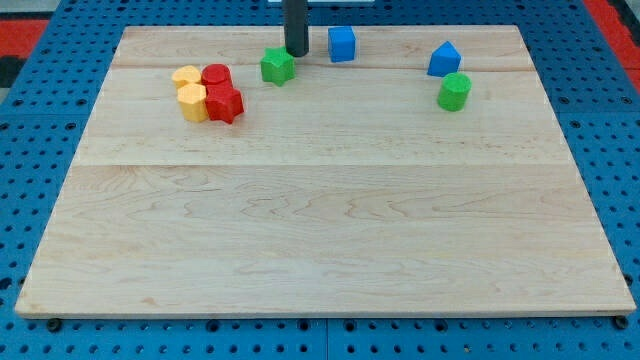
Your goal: Move the blue cube to the left of the triangle
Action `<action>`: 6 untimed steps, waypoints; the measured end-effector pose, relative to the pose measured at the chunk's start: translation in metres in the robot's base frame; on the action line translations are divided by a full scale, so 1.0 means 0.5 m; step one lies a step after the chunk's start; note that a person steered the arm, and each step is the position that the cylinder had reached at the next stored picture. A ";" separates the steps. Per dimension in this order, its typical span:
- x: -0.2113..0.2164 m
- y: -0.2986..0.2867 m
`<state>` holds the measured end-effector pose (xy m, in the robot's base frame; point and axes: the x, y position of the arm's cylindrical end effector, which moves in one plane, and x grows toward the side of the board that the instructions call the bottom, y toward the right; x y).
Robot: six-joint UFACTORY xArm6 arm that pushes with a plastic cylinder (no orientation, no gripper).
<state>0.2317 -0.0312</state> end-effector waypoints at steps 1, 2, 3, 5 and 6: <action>-0.030 0.081; -0.036 0.177; 0.003 0.195; 0.042 0.242; 0.065 0.251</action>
